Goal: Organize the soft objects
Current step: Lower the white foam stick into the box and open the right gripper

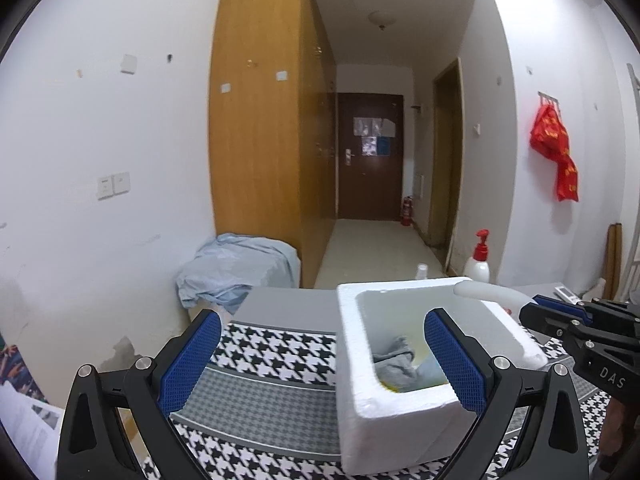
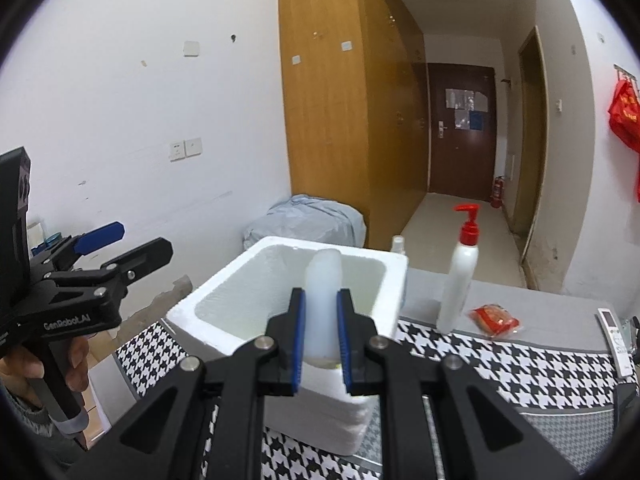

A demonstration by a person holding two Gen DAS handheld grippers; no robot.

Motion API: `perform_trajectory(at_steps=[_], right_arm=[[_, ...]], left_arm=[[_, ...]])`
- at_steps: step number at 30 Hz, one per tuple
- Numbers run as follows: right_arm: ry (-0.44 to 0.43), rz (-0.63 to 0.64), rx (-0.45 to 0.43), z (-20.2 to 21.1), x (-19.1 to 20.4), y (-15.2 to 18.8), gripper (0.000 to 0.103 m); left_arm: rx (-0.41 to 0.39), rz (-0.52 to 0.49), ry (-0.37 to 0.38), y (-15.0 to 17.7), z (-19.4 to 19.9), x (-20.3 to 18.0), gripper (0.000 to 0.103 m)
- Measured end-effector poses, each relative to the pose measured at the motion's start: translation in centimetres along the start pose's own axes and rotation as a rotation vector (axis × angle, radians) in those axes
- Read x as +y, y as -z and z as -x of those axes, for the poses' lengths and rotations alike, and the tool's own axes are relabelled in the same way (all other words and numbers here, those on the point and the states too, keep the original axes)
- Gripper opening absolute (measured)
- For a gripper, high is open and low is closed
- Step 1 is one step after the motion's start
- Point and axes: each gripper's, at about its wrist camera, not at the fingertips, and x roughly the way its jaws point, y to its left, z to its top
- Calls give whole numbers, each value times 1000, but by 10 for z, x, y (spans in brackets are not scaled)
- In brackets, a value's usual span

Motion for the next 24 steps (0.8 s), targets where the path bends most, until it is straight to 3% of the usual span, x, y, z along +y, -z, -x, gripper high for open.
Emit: perform_trajectory(at_steps=[24], right_arm=[[-38,37,66,-42,23,-9,18]], left_arm=[[4,48,-49,15,8,34,102]])
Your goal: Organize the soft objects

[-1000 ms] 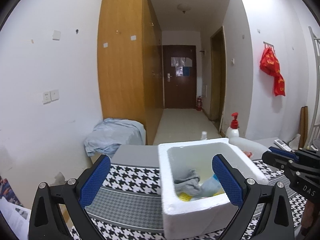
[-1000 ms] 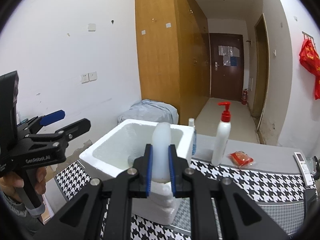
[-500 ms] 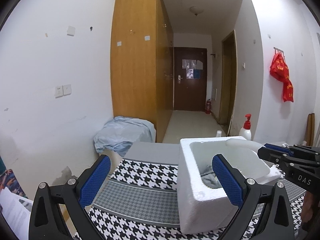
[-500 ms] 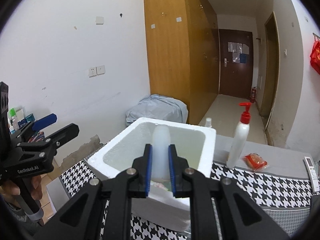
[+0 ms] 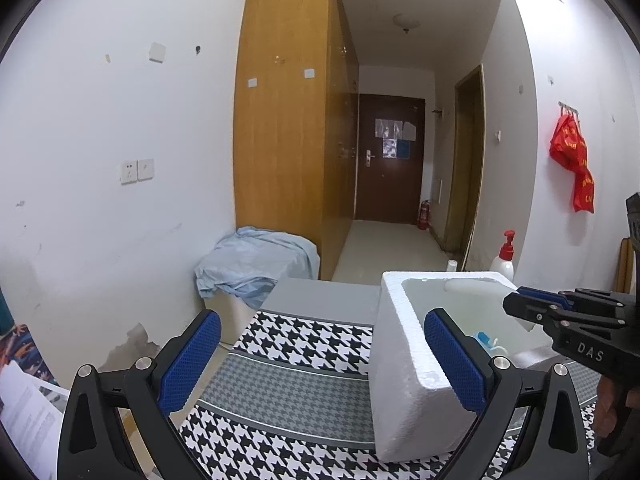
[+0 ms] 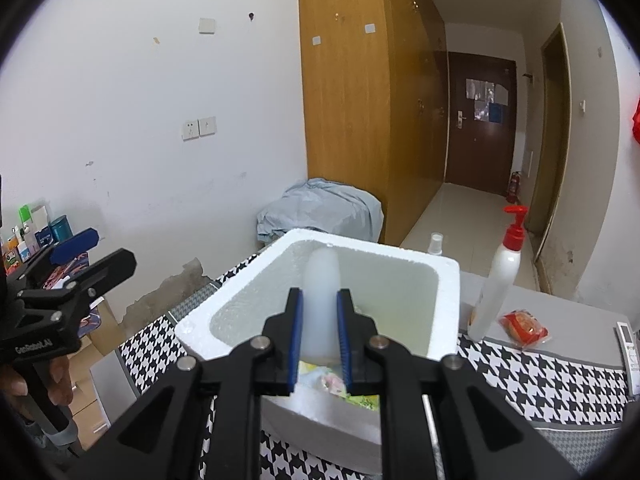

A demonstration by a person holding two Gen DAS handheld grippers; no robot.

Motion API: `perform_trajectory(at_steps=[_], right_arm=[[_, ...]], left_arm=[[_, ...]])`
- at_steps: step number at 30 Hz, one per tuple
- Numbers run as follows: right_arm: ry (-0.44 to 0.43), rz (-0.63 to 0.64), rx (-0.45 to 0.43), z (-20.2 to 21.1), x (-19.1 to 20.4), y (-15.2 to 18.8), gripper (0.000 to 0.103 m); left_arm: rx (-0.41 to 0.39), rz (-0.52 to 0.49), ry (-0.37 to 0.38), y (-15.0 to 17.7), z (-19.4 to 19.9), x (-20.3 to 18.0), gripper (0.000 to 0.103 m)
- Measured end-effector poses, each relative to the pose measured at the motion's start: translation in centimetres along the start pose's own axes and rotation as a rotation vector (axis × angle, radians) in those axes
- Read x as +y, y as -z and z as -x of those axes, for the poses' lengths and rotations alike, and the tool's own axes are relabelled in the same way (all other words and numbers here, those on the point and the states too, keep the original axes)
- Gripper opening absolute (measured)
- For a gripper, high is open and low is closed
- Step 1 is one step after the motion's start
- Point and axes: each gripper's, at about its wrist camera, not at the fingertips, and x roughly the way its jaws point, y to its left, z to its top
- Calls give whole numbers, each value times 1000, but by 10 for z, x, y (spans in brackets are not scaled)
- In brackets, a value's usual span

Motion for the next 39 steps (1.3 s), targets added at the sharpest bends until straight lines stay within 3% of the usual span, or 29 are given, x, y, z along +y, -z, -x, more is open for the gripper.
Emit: perform_trajectory(at_steps=[7,11,12,13,15,32,39], right_arm=[[-2,4,19,-8,-1,-1,18],[19,30,40,-19,3,1,26],[23,32,43,-20,4,2,38],[18,27,45,-21,4,2,59],[3,0,22,-17,1,2,76],[20,-20,-19,11,-6,6,79],[35,-37,-62,33,-15,7,88]], left_arm=[[-5,-5,9,2,-3,-2,102],[-4,-8,11,3,-5,-2,102],[-4,-5,10,3,-5,-2,102],[-3,-2,8,3,-5,-1,102],[-2,10,7,3,-5,1,102],[-6,14,23,1,7,-8,102],[-7,-3,56,-2,14,-22,102]])
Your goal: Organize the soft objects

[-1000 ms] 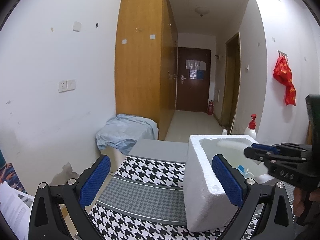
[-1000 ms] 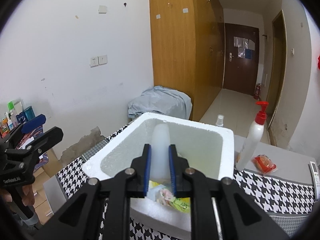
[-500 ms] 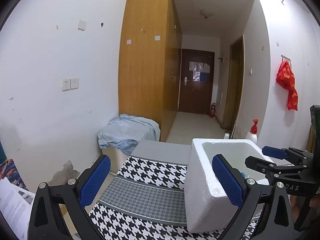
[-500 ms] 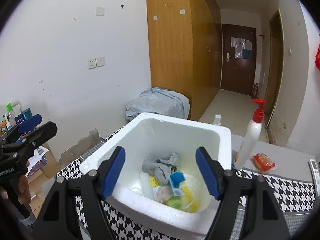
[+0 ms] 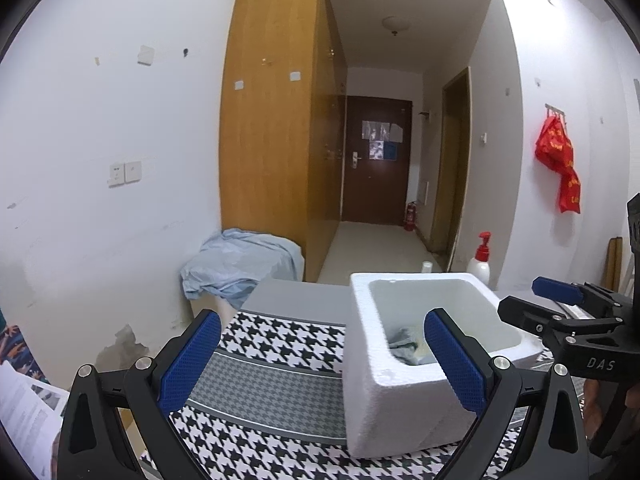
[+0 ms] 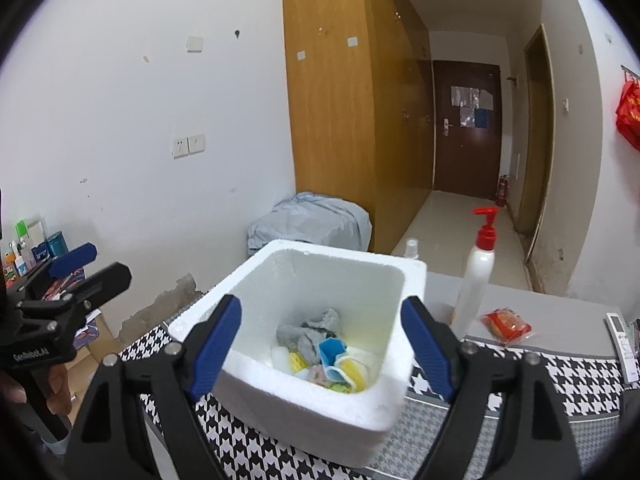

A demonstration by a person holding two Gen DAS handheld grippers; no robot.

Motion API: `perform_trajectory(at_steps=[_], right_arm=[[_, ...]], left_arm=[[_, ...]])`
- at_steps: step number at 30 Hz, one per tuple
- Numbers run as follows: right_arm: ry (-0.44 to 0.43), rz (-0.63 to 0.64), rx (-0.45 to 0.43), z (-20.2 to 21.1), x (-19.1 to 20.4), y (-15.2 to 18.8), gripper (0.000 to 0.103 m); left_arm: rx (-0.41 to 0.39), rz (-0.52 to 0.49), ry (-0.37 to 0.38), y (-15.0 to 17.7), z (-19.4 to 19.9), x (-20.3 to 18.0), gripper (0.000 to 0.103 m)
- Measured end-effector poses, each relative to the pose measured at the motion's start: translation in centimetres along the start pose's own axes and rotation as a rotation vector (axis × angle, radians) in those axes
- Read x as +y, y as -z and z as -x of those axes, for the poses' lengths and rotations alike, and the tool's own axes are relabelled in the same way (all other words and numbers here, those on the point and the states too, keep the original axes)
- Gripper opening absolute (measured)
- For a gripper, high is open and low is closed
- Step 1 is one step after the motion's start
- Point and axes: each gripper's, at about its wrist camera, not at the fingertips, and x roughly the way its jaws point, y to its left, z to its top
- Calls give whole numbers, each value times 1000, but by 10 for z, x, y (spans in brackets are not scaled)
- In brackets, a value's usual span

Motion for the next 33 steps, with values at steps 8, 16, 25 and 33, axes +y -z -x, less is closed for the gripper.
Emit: perform_trajectory(at_steps=[8,16,25,33], right_arm=[[30,-21,-41,25,-11,3,103],[55,-27,-78,59,-17,10,103],[119,-43,-121,101,-21,22,103],[159,-52,-157,132,-21,35,103]], left_arm=[[2,-23,21,1,8,-19,102],[-29,-58,48,-1,29,-44,102],[-74,-73,89,2,54,-68,102],[-109,-94,107,7,73,-82,102]])
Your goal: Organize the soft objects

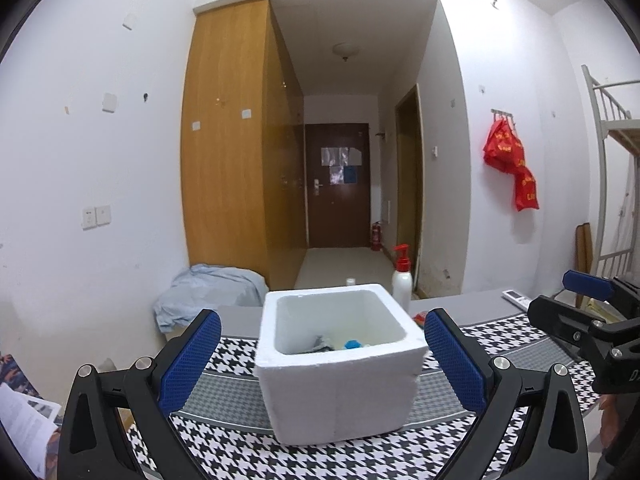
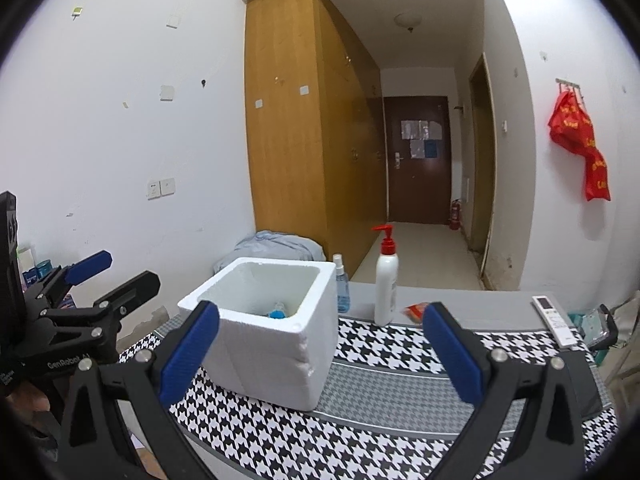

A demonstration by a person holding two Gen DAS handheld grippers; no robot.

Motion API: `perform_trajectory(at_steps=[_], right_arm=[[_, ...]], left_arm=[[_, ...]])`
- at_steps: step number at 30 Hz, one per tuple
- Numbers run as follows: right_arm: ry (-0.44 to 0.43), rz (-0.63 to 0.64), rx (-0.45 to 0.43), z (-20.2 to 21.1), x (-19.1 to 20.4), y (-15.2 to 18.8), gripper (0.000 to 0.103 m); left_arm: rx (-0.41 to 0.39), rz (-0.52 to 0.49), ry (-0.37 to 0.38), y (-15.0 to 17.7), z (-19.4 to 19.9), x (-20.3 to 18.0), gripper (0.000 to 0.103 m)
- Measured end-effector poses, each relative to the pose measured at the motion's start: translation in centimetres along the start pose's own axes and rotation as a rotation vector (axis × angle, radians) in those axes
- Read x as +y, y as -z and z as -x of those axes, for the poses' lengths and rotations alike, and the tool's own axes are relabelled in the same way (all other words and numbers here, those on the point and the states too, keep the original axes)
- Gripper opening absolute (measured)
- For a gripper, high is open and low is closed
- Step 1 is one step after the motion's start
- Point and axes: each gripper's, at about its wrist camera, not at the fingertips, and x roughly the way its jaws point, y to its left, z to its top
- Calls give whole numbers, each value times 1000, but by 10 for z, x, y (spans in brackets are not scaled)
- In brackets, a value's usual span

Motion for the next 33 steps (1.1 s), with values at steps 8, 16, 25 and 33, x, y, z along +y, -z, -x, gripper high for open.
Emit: perform_trajectory(at_steps=[8,16,25,33], right_arm=[[43,-11,-16,20,-1,19,103],[67,8,-32,36,5,41,103],[100,-20,-69,48,-1,69,103],[119,-35,-72,56,-1,83,103]], left_arm=[[-30,-17,24,11,16,-11,102],[-17,1,44,34,21,-13,102],[-43,-3,60,54,32,-21,102],[-46,1,29,72,44,-20,102]])
